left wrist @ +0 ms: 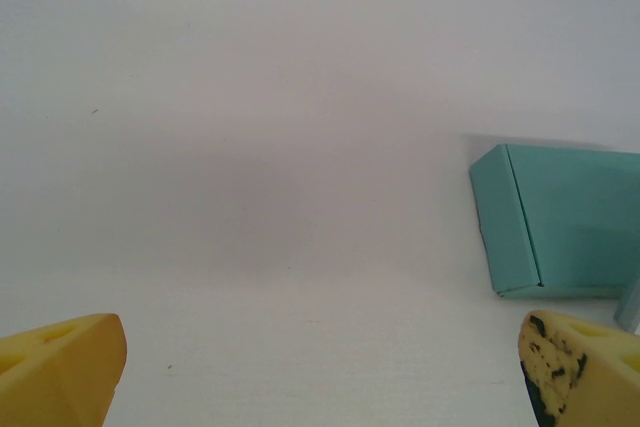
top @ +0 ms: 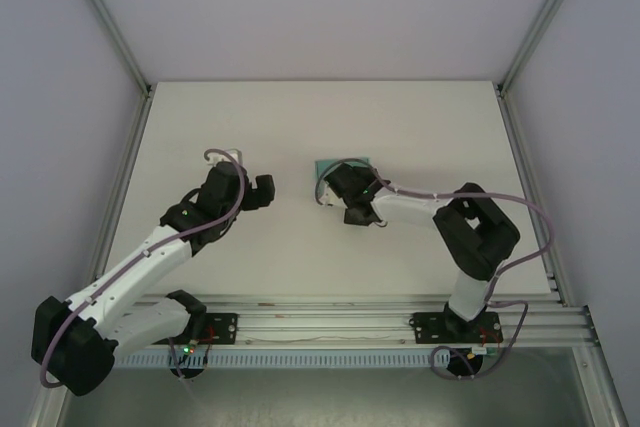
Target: Assemble paper box
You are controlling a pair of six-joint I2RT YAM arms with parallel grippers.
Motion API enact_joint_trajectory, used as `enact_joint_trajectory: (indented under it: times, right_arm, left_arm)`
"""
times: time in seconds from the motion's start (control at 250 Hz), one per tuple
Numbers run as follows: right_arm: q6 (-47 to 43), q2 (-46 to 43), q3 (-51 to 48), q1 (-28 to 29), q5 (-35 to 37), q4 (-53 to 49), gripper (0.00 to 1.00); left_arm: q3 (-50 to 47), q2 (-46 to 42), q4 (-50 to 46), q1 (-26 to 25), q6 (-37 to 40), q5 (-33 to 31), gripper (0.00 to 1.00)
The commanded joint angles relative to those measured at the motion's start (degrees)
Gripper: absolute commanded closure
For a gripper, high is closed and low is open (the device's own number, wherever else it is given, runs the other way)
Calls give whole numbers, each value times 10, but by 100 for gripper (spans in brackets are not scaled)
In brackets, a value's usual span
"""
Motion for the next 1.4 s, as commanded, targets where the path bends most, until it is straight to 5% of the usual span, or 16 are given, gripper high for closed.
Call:
enact_joint_trajectory:
  times: [0.0,0.236,0.316,0.404,0.724,0.951,1.327,1.399]
  right_arm:
    - [39,-28,6,4,-42,-68,0]
    - [82,-171,-17,-15,-65,-1,0]
    - [152,-237,-24,-40,-75,27,0]
    - [273,-301,-20,-96,-99,29,0]
    - [597,-443,-150,-308,-130,85,0]
    - [596,-435,-306,-395,-106,265,0]
    - [547,-329,-442,-416,-88,605,0]
    - [551,-312,-439,-418,-79,624,0]
  left_arm:
    - [-9,-13,22,10,0,12,0]
    - [2,-16,37,28,3,1,0]
    - [-3,-21,55,38,3,-51,0]
    - [-19,-25,84,70,15,-101,0]
    - [-125,35,320,243,126,-94,0]
    - [-256,91,605,281,177,-83,0]
    - [-223,203,664,285,239,23,0]
    - [-277,250,803,287,242,23,0]
